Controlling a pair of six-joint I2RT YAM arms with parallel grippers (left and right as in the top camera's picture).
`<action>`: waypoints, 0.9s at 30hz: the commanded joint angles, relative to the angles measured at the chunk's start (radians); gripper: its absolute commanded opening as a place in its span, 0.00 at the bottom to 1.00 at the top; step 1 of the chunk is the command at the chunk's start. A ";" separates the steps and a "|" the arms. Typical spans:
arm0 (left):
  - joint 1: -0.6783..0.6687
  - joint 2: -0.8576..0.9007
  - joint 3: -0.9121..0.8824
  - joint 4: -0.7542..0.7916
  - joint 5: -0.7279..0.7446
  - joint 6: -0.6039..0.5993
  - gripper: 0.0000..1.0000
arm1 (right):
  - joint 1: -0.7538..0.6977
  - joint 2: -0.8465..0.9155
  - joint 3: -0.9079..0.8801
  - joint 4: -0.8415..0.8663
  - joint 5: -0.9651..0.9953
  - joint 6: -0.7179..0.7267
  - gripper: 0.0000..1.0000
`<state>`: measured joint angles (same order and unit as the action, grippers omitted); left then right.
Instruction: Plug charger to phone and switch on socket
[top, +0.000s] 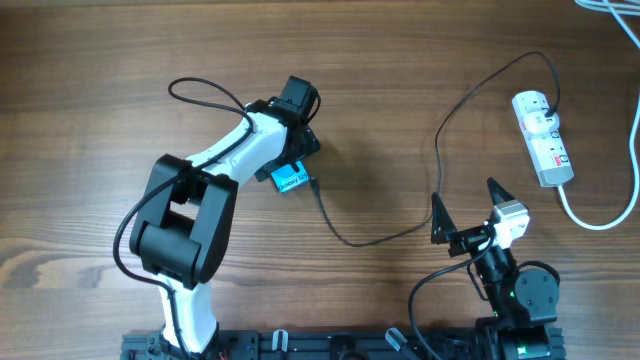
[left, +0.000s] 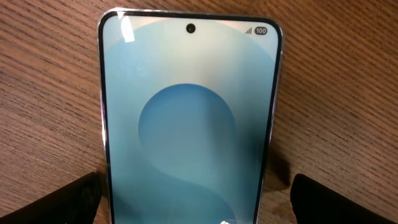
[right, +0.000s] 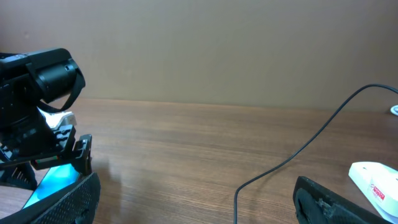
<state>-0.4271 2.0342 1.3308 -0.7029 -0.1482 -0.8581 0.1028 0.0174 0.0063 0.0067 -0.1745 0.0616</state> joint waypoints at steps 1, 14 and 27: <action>-0.001 0.096 -0.055 0.016 0.125 -0.010 0.97 | -0.005 -0.006 -0.001 0.003 0.017 -0.009 1.00; -0.001 0.096 -0.055 0.016 0.123 -0.010 0.75 | -0.005 -0.006 -0.001 0.003 0.017 -0.009 1.00; -0.001 0.096 -0.055 0.023 0.167 0.043 0.66 | -0.005 -0.006 -0.001 0.005 0.018 -0.011 1.00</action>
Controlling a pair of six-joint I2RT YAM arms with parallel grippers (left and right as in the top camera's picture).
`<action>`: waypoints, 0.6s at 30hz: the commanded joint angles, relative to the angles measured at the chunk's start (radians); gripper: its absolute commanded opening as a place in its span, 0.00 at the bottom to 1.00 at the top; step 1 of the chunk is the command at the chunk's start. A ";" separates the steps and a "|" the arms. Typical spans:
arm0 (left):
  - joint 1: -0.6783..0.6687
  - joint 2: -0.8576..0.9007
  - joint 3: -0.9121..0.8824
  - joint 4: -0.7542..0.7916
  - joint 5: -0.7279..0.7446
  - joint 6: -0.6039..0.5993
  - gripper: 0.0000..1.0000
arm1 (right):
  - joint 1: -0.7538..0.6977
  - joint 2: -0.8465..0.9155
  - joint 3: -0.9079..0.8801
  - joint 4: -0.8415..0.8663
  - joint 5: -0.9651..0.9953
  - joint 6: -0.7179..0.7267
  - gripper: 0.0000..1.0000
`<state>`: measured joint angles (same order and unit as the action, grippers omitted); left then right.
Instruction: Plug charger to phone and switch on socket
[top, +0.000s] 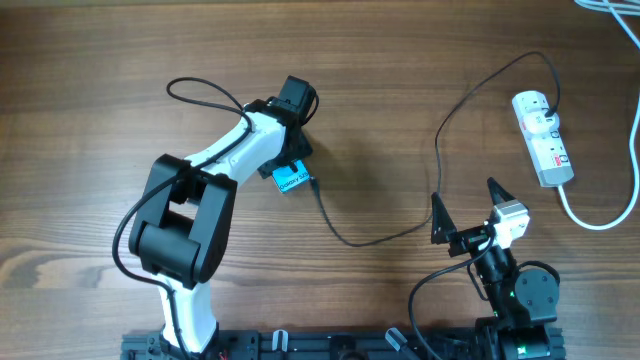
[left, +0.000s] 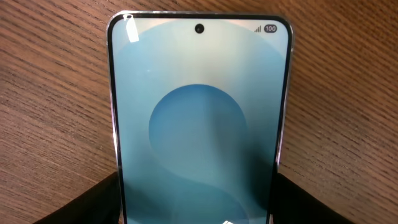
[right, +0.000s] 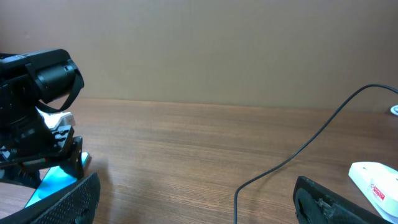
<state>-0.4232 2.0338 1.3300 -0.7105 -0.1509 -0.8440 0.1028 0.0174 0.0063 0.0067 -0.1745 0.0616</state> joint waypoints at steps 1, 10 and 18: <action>-0.005 0.097 -0.054 0.031 0.171 0.029 0.66 | -0.005 -0.006 -0.001 0.016 0.030 -0.010 1.00; 0.002 0.097 -0.054 0.031 0.265 0.108 0.63 | -0.005 -0.006 -0.001 0.014 0.027 -0.005 1.00; 0.052 0.096 -0.053 0.031 0.390 0.187 0.62 | -0.005 0.015 0.006 0.024 -0.338 0.081 1.00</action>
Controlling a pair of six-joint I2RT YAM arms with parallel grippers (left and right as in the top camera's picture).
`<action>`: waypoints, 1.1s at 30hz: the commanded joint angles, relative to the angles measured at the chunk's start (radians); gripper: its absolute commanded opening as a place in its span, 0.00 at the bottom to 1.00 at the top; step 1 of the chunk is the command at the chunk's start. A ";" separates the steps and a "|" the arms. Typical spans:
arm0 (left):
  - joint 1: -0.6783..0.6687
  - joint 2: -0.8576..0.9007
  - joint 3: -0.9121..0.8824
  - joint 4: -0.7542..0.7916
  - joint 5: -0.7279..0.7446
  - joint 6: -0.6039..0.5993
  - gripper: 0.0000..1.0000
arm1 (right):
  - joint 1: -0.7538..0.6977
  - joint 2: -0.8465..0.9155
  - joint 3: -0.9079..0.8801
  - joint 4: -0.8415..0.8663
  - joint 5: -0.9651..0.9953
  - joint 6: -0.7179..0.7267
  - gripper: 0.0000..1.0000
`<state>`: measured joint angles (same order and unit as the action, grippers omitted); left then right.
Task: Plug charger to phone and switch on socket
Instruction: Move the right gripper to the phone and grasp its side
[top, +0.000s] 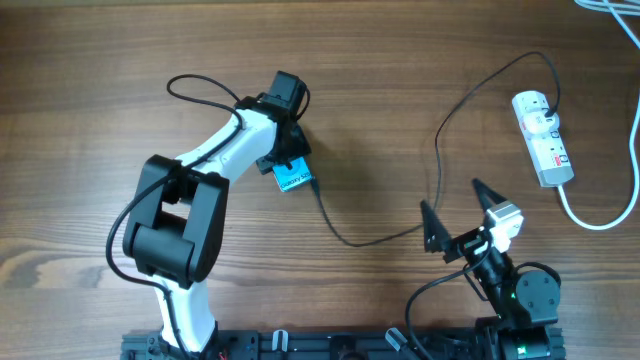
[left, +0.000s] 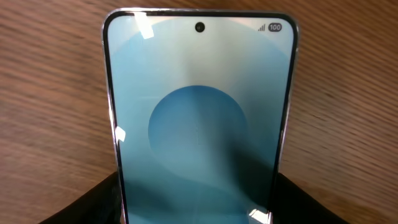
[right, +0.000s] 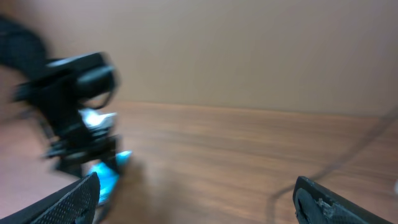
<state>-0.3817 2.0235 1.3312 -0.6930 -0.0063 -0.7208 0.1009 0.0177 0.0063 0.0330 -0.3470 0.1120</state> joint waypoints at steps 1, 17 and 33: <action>0.017 0.106 -0.055 0.011 0.261 0.071 0.62 | -0.003 0.036 0.024 -0.011 -0.171 0.050 0.99; 0.096 0.047 -0.054 0.017 0.489 0.168 0.63 | -0.003 1.056 1.124 -0.678 -0.239 -0.025 1.00; 0.124 0.027 -0.054 0.016 0.710 0.259 0.65 | 0.090 1.571 1.157 -0.888 -0.387 -0.166 0.82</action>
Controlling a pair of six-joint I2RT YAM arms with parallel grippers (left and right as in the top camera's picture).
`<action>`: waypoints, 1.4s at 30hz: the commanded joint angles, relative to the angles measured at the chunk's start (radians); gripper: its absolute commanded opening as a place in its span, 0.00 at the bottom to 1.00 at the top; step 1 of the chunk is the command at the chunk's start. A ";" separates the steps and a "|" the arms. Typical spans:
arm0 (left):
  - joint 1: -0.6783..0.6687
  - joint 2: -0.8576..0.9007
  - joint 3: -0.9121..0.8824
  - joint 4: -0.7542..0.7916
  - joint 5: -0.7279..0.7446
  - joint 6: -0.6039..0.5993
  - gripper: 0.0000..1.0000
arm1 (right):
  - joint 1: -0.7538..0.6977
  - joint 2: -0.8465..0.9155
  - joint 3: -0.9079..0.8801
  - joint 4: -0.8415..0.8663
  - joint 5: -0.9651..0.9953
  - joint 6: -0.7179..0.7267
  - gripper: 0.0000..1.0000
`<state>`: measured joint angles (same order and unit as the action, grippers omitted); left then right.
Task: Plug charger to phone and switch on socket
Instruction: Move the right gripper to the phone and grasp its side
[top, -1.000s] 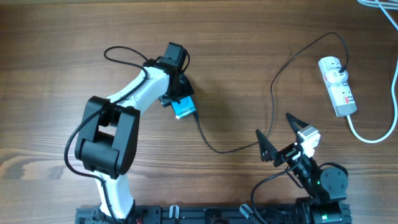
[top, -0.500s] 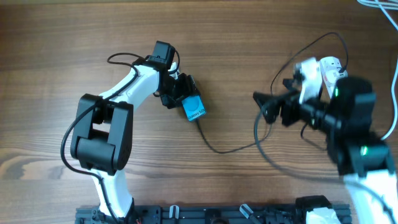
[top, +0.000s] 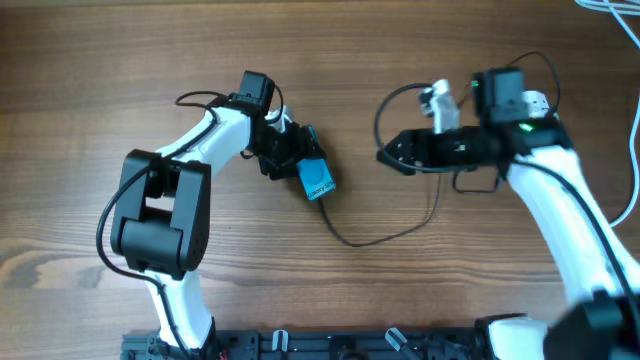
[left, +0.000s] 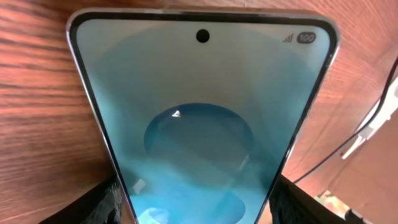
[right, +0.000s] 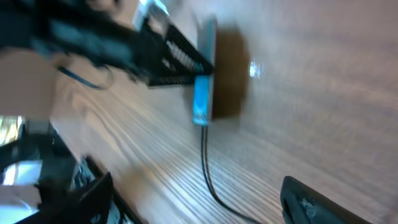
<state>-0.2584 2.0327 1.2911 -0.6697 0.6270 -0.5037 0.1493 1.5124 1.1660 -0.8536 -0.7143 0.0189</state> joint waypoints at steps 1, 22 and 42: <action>0.000 0.018 -0.014 -0.011 0.089 0.049 0.65 | 0.064 0.112 -0.003 0.012 -0.019 -0.073 0.82; -0.077 0.018 -0.014 -0.038 0.217 0.108 0.67 | 0.319 0.415 -0.003 0.391 -0.003 0.144 0.63; -0.080 0.018 -0.014 -0.027 0.191 0.108 0.92 | 0.319 0.415 -0.003 0.415 0.045 0.252 0.04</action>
<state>-0.3073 2.0403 1.2858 -0.6838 0.7704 -0.4297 0.4641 1.9171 1.1431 -0.4767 -0.6506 0.2535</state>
